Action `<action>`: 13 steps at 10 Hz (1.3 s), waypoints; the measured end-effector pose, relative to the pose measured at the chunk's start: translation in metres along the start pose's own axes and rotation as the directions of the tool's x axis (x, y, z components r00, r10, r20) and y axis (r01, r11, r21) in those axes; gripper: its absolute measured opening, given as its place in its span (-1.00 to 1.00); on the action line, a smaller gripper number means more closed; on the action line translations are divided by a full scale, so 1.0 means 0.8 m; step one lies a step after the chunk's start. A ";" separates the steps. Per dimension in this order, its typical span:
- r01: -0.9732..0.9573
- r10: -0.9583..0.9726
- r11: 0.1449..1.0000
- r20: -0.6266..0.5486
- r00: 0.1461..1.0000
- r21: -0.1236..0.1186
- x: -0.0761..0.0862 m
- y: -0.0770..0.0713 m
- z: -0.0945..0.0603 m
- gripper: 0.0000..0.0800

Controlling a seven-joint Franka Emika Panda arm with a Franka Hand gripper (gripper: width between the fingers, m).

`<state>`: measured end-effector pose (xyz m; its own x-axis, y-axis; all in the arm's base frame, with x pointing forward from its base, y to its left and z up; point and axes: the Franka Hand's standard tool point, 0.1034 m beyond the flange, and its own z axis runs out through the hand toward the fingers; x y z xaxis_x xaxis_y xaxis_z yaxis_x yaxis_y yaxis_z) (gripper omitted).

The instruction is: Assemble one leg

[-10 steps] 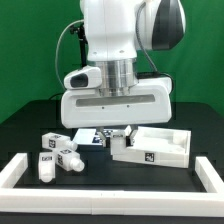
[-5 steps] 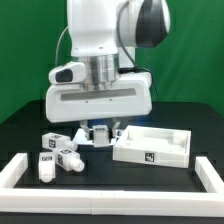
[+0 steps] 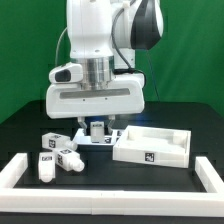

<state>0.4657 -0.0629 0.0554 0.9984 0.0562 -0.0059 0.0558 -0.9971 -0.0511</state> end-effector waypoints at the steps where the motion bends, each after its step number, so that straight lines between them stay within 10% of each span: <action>1: 0.001 -0.001 1.000 0.002 1.000 0.000 -0.003 0.000 0.002 -0.29; 4: -0.015 0.014 0.999 -0.018 1.000 -0.035 -0.070 0.008 0.042 -0.29; 9: -0.025 0.025 0.999 -0.005 1.000 -0.037 -0.074 0.000 0.057 -0.29; 13: -0.116 0.116 0.993 0.047 0.992 -0.005 -0.073 -0.016 0.035 0.56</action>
Offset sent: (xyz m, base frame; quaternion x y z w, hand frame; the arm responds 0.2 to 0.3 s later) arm -0.0777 -0.0016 -0.0628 -0.0081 0.0448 0.0404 0.9981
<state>0.4060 -0.0519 0.0281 0.9967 -0.0573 -0.0582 -0.0599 -0.9972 -0.0446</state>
